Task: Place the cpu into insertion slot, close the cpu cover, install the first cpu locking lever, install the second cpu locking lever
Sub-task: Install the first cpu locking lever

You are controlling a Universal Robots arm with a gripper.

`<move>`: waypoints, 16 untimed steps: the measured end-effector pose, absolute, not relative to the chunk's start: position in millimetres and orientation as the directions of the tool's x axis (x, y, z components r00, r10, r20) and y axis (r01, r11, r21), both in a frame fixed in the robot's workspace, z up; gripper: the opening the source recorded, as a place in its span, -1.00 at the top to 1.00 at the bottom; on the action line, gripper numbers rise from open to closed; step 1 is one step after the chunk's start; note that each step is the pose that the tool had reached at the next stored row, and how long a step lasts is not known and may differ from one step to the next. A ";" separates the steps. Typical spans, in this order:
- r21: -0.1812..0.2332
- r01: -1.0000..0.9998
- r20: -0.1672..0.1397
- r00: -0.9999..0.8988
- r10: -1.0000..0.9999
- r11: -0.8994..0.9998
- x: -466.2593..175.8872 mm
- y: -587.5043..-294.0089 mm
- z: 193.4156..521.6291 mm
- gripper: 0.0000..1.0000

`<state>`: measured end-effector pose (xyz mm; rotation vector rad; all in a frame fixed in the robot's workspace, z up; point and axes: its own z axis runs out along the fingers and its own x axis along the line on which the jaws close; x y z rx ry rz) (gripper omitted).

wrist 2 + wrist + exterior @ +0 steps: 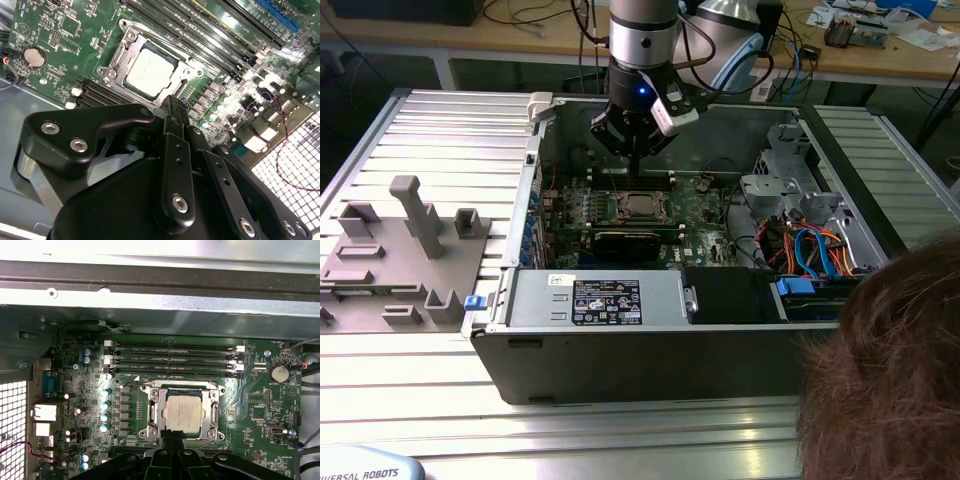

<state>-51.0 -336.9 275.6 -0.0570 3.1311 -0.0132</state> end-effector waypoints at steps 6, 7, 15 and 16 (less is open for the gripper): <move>-0.009 -0.036 -0.010 -0.999 -0.036 0.999 -53.9 -336.9 275.6 0.79; -0.009 -0.036 -0.010 -0.999 -0.036 0.999 -54.3 -336.8 275.6 0.79; -0.009 -0.036 -0.010 -0.999 -0.037 0.999 -56.6 -336.9 275.6 0.79; -0.009 -0.036 -0.010 -0.999 -0.037 0.999 -56.8 -336.9 275.6 0.79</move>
